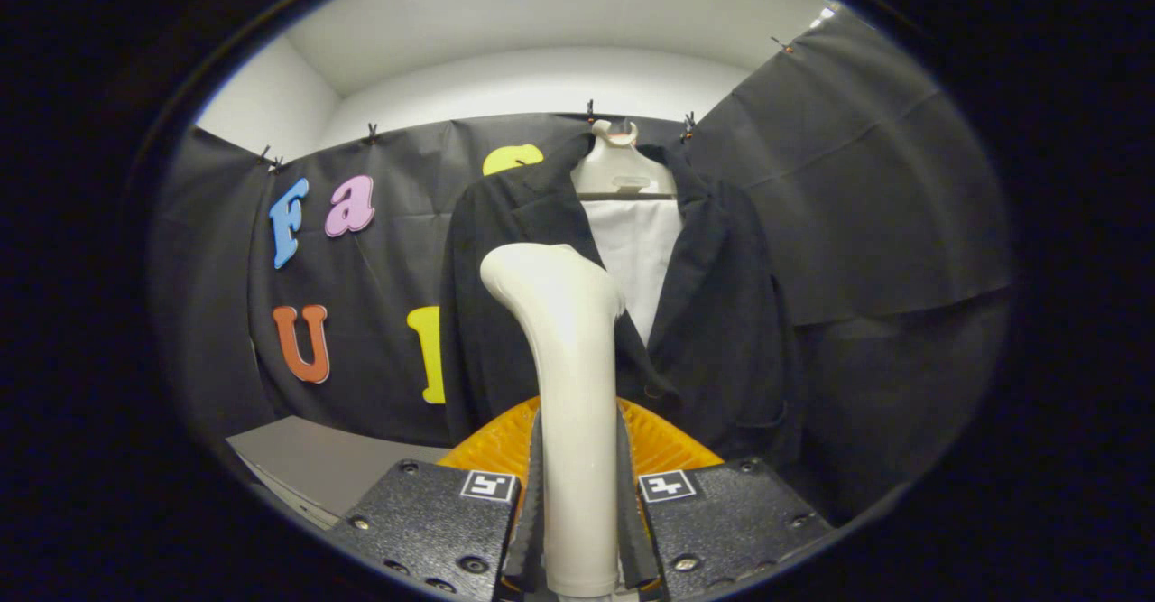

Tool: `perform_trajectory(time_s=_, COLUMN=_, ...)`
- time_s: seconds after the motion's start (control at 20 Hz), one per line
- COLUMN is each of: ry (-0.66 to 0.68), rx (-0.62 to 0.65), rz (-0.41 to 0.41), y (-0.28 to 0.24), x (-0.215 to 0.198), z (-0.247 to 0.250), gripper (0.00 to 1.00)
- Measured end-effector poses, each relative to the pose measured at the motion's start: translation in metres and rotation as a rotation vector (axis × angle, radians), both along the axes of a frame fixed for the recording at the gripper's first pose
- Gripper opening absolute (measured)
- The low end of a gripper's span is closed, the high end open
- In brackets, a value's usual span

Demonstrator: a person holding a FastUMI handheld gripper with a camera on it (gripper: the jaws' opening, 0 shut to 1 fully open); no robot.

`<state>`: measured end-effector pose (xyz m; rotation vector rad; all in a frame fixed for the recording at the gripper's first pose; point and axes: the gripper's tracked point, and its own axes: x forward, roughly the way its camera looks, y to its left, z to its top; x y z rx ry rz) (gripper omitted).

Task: Iron the clothes twice with a garment steamer, once on the left side and once on the right side.

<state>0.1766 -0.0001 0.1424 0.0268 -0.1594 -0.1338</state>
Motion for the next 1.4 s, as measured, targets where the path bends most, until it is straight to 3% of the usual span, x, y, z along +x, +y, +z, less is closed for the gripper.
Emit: perform_trajectory(time_s=1.4, ry=0.355, rx=0.072, rz=-0.068, y=-0.045, x=0.012, z=-0.180, gripper=0.37)
